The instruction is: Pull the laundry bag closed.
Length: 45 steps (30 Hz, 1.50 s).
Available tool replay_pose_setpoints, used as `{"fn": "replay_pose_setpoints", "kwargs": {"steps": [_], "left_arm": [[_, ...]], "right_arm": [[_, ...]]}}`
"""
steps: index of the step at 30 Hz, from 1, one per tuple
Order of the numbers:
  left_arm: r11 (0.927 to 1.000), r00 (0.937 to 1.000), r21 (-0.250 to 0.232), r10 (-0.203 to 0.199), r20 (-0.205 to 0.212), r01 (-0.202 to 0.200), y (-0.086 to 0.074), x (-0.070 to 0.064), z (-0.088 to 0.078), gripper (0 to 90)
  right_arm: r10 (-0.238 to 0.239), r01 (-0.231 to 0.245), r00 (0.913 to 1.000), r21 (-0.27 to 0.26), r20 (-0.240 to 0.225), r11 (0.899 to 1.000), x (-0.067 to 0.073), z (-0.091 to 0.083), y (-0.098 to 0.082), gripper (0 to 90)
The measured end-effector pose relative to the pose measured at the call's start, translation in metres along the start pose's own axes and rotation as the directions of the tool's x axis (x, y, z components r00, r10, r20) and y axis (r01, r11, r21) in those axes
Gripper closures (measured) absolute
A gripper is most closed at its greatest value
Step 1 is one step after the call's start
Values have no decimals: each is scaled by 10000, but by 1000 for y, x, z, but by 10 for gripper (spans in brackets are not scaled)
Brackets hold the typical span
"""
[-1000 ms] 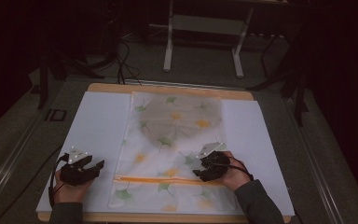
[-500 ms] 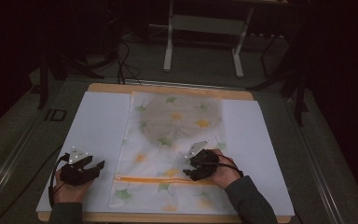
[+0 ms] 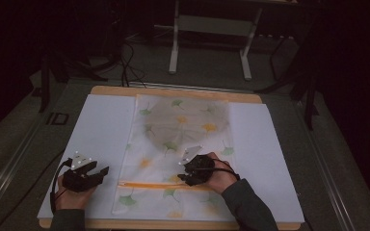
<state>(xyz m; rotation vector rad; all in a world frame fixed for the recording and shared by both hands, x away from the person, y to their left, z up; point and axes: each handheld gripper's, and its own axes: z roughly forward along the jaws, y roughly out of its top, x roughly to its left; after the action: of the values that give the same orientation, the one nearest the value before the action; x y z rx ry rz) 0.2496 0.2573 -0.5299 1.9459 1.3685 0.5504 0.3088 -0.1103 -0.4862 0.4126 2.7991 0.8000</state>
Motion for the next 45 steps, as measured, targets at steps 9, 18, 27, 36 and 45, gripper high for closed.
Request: {"fn": "replay_pose_setpoints", "kwargs": {"steps": [9, 18, 27, 36, 45], "left_arm": [[9999, 9999, 31, 116, 111, -116, 0, -1, 1, 478], [9999, 9998, 67, 132, 170, -133, 0, -1, 2, 479], [9999, 9996, 92, 136, 241, -138, 0, -1, 2, 482], [9997, 9994, 139, 178, 299, -182, 1, -2, 3, 491], [9997, 9992, 149, 184, 342, -190, 1, -1, 2, 492]], "right_arm": [[-130, 124, 9991, -127, -414, 9998, 8, 12, 15, 557], [-517, 497, 9966, -325, -639, 9982, 19, 24, 33, 581], [-702, 667, 9944, -462, -789, 9967, 28, 33, 48, 582], [-817, 764, 9923, -593, -929, 9953, 34, 43, 60, 608], [-900, 831, 9895, -640, -1131, 9945, 39, 53, 69, 630]]}}
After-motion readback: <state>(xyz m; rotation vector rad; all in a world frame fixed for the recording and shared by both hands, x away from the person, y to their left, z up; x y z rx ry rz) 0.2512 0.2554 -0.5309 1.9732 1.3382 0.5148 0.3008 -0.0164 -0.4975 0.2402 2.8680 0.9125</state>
